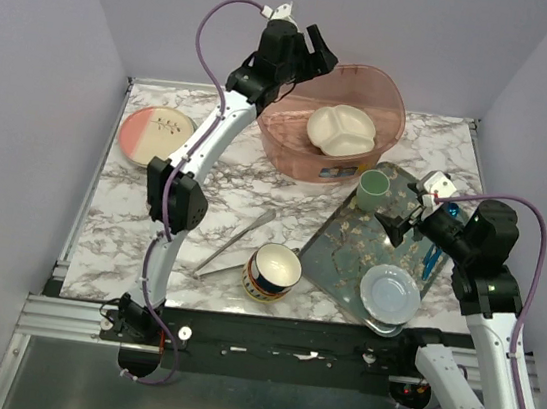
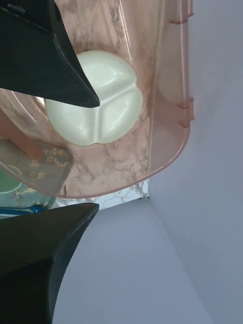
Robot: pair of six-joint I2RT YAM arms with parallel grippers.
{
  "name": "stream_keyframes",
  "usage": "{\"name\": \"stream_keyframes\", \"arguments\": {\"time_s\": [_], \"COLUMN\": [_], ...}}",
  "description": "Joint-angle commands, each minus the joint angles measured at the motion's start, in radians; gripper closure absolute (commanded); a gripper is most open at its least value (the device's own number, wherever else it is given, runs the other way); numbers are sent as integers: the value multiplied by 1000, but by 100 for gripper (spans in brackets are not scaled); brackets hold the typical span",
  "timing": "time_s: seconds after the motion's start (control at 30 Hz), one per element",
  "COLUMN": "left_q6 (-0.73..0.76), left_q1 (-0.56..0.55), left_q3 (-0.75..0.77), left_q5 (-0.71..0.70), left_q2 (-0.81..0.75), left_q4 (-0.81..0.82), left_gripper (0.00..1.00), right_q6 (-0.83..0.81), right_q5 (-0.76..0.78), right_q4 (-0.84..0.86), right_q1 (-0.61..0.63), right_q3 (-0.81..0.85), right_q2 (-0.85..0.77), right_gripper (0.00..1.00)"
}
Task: Place the mixed dishes into the plastic bin
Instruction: Place the plate in the plastic bin, then pick up the plate at the center of the board.
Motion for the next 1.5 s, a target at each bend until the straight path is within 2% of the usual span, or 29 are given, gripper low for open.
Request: {"name": "stream_keyframes", "arguments": {"time_s": [0.0, 0.1, 0.2, 0.23, 0.3, 0.33, 0.43, 0.6, 0.63, 0.73, 0.9, 1.03, 1.1, 1.2, 1.33, 1.47], "left_q6": [179, 264, 290, 289, 290, 293, 296, 287, 275, 256, 192, 103, 69, 14, 26, 95], "left_q1": [26, 45, 62, 78, 105, 135, 203, 379, 399, 491, 623, 753, 781, 815, 850, 872], "left_q3": [-82, -222, -498, -656, -797, -911, -1097, -1363, -1449, -1579, -1656, -1654, -1634, -1560, -1399, -1295], "left_q5": [35, -1, -35, -35, -35, -34, 17, 64, 66, 81, 149, 228, 238, 221, 219, 131], "left_q2": [-178, -338, -560, -678, -787, -882, -1042, -1251, -1312, -1398, -1400, -1287, -1224, -1055, -811, -697], "left_q4": [-1, 14, 131, 173, 260, 278, 299, 295, 296, 304, 282, 313, 313, 240, 120, 49], "left_gripper": [15, 12, 7, 6, 1, 1, 1, 1, 1, 1, 1, 1, 1, 2, 11, 14], "right_q6": [-10, -8, -8, -8, -16, -19, -51, -99, -93, -62, -22, -48, -44, -33, -45, -57], "right_q5": [-20, -50, -109, -126, -178, -198, -293, -458, -466, -486, -425, -330, -319, -321, -305, -298], "right_q4": [25, 25, 24, 24, 22, 22, 19, 13, 16, 19, -1, -90, -117, -149, -169, -169], "right_q1": [-9, -9, -11, -9, -9, -9, -9, -9, -8, -8, 55, 153, 173, 190, 202, 206], "right_q3": [-18, -22, -29, -33, -39, -42, -64, -122, -124, -102, -35, 76, 132, 171, 156, 129], "right_q2": [-13, -7, -2, 0, 4, 4, 1, 0, 3, 49, 176, 286, 335, 382, 376, 356], "right_gripper": [0, 0, 0, 0, 0, 0, 0, 0, 0, 0, 0, 0, 0, 0, 1, 1]}}
